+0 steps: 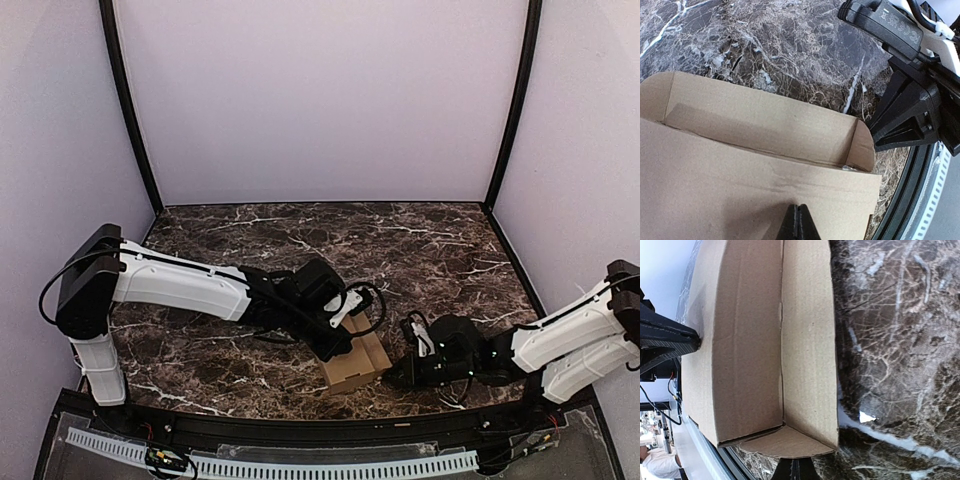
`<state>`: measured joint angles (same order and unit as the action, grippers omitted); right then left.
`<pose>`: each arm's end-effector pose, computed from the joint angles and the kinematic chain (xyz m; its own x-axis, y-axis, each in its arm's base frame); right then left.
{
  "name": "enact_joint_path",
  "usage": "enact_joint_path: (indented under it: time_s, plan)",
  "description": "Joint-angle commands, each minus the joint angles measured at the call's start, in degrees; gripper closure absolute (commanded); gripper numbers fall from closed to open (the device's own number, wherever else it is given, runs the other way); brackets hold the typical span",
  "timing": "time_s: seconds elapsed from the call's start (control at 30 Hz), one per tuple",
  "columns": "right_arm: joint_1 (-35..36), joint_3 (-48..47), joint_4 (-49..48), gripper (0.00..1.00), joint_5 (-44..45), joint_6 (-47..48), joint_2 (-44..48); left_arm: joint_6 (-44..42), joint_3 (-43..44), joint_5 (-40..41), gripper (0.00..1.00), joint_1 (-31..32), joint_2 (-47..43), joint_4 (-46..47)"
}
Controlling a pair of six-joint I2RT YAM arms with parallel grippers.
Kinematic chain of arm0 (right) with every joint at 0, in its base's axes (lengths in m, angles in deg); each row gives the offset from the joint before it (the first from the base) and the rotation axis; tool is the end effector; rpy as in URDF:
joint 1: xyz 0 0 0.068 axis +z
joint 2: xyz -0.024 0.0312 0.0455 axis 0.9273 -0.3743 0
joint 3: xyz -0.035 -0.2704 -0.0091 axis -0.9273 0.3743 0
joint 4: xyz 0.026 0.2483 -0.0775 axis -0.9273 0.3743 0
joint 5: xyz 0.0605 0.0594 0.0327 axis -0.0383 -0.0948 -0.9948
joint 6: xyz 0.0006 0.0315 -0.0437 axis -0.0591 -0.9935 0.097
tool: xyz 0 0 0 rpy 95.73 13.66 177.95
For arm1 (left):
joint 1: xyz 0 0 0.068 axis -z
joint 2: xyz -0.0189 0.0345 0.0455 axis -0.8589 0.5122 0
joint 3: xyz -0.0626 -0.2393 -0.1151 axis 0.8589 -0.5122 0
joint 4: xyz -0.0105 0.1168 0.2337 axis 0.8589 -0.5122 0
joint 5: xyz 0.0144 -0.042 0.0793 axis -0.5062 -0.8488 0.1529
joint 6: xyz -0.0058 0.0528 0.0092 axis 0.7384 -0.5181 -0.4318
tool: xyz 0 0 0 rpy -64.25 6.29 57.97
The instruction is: Fold the paper box
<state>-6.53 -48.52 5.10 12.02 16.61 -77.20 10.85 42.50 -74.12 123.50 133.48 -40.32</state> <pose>0.0967 0.1866 0.1159 -0.9361 0.0381 -0.3495 -0.2296 0.6866 0.6898 0.1687 -0.3649 0.1825 -0.5437 0.5949 -0.5920 0.8311 0.4799 -0.2810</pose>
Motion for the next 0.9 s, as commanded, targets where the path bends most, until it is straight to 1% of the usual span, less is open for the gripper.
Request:
enact_joint_path:
  time_s: [0.0,0.37,0.53,0.7,0.87]
  plan:
    - [-0.2,1.9,-4.9,1.0,2.8,-2.1,-0.6,-0.6,-3.3,0.5,0.99,0.9,2.1,-11.7]
    - [-0.3,1.8,-5.5,1.0,2.9,-2.5,-0.7,-0.6,-3.3,0.6,0.99,1.1,2.1,-11.7]
    - [-0.2,1.1,-7.3,1.0,1.4,-1.2,-0.5,-0.5,-3.5,0.6,0.99,1.1,2.1,-11.5]
    - [-0.2,-0.2,-9.4,1.0,-3.5,1.9,-2.0,-0.6,-3.5,0.4,0.99,1.2,2.1,-11.3]
    - [0.0,-1.0,-12.1,1.0,-6.4,2.2,-5.7,-0.5,-3.5,0.4,0.99,1.2,2.1,-11.1]
